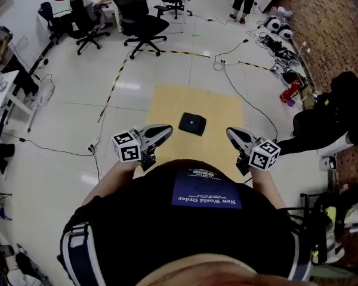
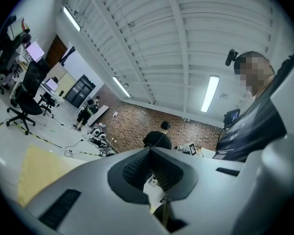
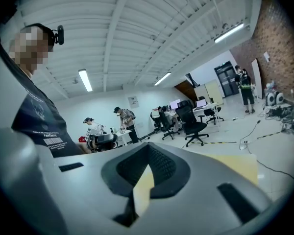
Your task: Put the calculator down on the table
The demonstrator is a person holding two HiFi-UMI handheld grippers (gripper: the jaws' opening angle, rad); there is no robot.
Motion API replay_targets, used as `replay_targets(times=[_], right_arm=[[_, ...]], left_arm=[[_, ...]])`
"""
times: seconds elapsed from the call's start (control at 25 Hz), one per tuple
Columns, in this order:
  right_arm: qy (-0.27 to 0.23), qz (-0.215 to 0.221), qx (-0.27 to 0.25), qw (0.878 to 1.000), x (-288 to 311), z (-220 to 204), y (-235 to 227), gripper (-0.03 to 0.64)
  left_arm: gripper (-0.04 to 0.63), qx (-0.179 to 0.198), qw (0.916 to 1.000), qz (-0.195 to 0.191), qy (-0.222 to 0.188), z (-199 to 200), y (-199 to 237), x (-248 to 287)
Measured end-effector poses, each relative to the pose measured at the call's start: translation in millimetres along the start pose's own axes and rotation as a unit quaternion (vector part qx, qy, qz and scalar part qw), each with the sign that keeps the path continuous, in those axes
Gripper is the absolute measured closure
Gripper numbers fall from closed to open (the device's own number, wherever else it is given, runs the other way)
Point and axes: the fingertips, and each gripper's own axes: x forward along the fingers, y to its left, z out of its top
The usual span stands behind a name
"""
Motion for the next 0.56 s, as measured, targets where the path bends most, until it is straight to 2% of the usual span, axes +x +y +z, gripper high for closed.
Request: replay_targets(times=[0.56], right_arm=[[-0.001,0.005,-0.007,1.0,3.0,3.0,5.1,0.634]], left_arm=[[0.588,0.002,0.9998,-0.011,0.017,-1.4,0.3,4.5]])
